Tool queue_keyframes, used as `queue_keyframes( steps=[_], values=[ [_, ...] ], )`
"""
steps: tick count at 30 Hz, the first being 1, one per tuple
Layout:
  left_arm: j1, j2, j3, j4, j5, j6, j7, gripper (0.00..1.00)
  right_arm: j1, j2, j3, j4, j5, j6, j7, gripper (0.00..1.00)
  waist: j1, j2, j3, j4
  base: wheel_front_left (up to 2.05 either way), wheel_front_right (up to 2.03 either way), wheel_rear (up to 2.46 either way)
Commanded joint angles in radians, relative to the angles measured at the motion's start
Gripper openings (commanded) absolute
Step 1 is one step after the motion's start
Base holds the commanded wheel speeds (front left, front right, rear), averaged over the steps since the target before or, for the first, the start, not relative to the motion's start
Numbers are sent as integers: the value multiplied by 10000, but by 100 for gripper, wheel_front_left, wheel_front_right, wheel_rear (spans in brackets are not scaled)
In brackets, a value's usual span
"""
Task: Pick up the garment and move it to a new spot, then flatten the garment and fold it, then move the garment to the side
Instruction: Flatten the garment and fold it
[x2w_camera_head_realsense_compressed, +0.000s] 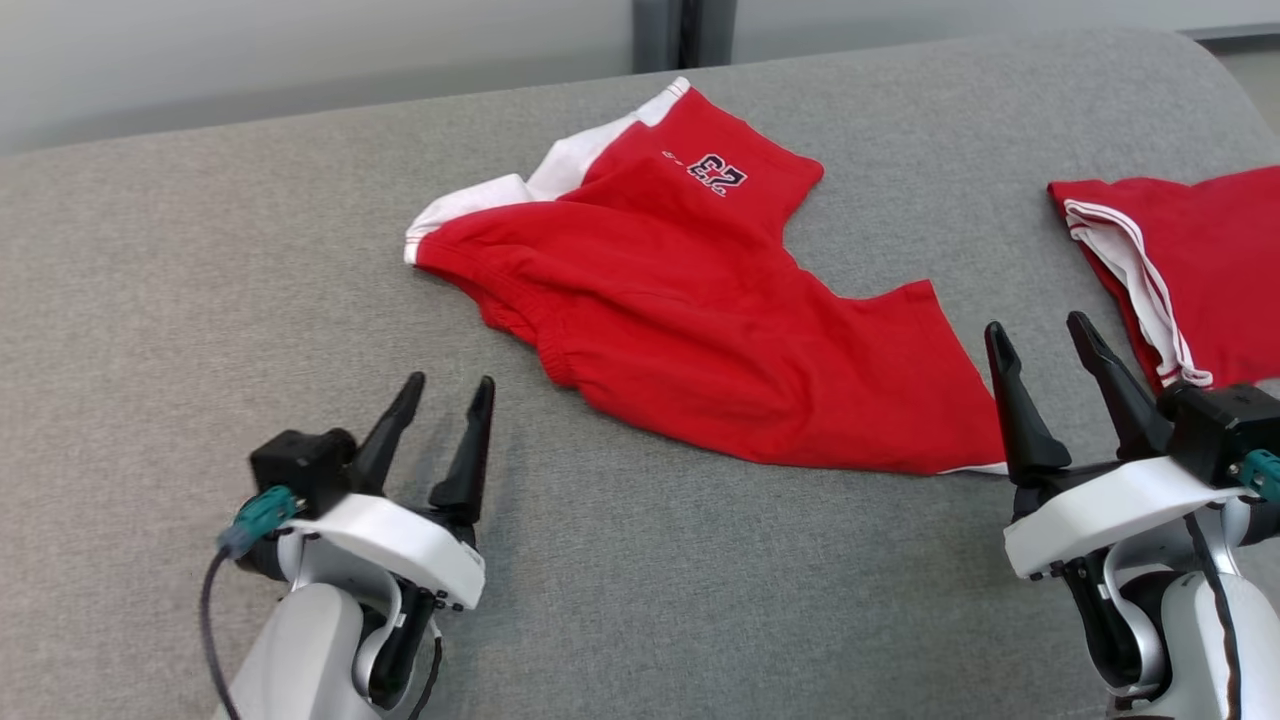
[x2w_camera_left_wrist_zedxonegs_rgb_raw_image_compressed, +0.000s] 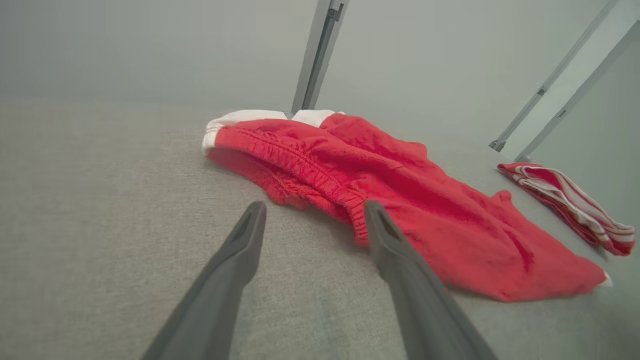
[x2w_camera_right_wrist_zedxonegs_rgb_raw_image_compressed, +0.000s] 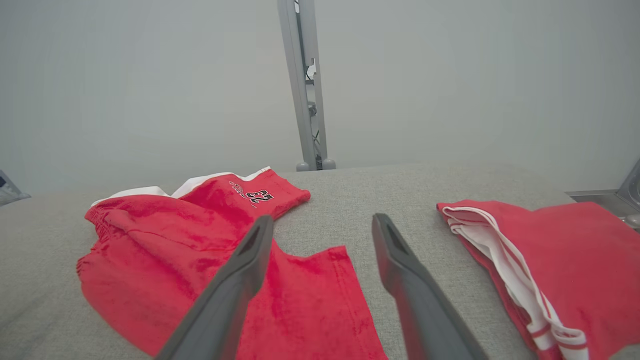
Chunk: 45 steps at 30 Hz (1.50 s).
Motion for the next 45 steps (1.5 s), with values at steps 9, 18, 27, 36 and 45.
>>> queue_keyframes(
  steps=[9,18,27,36,45],
  values=[
    [-1041,535,-1736,1292,1105,-24,361,100,-338,-45,90,226,306,-3,-485,100,0,-1,530,-598,0,0,0],
    [-2052,541,-2407,2708,1618,81,112,100,-501,-44,164,516,437,-3,-745,100,0,-1,756,-942,0,0,0],
    [-2676,451,-2768,3245,1650,9,-489,100,-541,-44,80,714,457,-3,-895,100,0,-1,842,-1021,0,0,0],
    [-2406,818,-3876,2496,609,-22,-667,0,-497,-43,98,976,468,-3,-1050,100,0,-1,657,-765,0,0,0],
    [-2220,2181,-5037,1174,-112,-26,-575,0,-345,-42,160,1339,436,-3,-1058,100,0,-1,-69,-77,0,0,0]
  ],
)
